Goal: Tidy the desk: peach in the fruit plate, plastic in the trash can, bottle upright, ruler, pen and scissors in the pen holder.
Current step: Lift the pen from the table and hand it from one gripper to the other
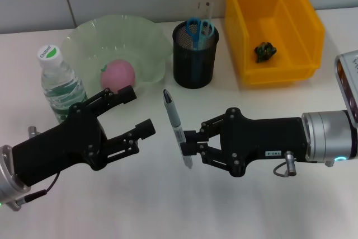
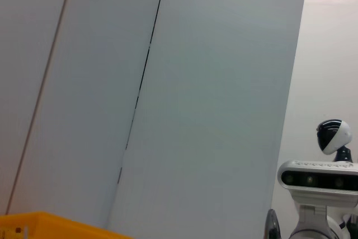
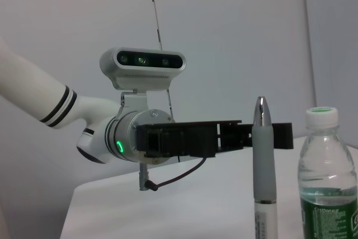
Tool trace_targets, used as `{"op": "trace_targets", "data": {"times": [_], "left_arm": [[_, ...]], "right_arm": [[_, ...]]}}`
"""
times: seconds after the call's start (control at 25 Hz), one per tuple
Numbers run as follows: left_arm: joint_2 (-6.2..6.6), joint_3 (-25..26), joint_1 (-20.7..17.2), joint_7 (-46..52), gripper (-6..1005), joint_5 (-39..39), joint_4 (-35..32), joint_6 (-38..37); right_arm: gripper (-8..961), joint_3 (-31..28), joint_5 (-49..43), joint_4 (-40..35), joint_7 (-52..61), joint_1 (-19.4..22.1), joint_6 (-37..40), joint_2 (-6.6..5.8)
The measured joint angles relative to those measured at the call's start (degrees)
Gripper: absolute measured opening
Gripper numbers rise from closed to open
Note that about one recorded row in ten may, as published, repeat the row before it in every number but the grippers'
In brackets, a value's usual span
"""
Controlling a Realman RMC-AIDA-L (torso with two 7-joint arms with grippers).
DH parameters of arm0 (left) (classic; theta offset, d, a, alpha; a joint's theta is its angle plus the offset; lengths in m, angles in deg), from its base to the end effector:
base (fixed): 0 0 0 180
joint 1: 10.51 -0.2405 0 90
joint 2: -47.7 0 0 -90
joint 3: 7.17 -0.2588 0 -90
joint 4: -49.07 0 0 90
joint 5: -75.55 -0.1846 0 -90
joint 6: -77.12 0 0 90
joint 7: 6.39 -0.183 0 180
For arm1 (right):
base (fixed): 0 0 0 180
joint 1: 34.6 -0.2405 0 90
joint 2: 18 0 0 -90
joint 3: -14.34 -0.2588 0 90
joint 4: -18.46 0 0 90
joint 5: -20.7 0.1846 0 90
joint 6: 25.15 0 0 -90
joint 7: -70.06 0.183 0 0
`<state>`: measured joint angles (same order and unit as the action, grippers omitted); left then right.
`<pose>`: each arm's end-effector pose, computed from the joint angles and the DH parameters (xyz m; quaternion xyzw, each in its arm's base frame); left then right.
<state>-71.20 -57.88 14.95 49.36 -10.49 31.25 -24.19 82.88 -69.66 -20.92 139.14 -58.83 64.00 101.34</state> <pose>-0.2011 0.2704 -0.0407 -0.8716 -0.1425 -0.4550 0.1136 0.1921 0.2802 -0.0684 -0.9485 0.0945 0.2976 0.0527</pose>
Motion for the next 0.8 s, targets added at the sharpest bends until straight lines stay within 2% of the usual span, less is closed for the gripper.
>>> {"op": "trace_targets", "data": {"times": [0.52,0.8], "left_arm": [[-0.2,0.0,3.1,-2.9,813,-0.1,4.9,0.1],[-0.19,0.0,3.8,-3.0,813,-0.2,5.5,0.1]], "right_arm": [[156,0.2,0.6,0.7,-0.9,-0.8,-0.4,-0.03],[161,0.3,0.6,1.0,-1.6,-0.8,-0.5,-0.08]]}}
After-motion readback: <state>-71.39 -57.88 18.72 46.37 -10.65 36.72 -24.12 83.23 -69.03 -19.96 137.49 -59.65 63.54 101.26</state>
